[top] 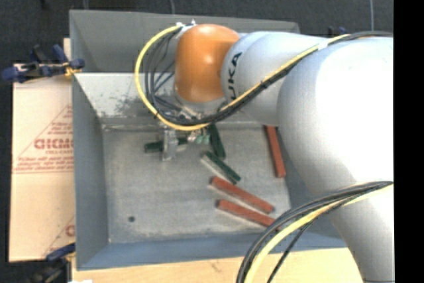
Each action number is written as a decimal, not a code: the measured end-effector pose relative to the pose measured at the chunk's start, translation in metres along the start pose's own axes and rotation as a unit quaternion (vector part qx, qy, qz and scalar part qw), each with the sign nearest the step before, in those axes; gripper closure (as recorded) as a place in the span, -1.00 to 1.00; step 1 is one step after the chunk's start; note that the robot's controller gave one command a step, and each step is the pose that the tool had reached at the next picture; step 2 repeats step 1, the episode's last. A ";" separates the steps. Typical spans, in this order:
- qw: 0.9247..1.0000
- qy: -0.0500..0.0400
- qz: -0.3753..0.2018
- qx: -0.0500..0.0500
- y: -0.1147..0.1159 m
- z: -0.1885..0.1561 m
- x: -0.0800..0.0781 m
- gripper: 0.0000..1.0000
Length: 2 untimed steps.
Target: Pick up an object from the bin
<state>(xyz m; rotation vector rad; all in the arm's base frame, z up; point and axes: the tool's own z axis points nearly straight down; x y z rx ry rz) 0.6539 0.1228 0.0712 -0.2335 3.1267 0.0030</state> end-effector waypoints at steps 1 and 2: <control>0.997 -0.004 -0.078 0.002 -0.012 -0.197 0.021 1.00; 0.997 -0.004 -0.078 0.002 -0.012 -0.197 0.021 1.00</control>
Offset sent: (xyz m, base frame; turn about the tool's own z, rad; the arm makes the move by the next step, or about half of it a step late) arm 0.0000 0.0000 0.0000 0.0000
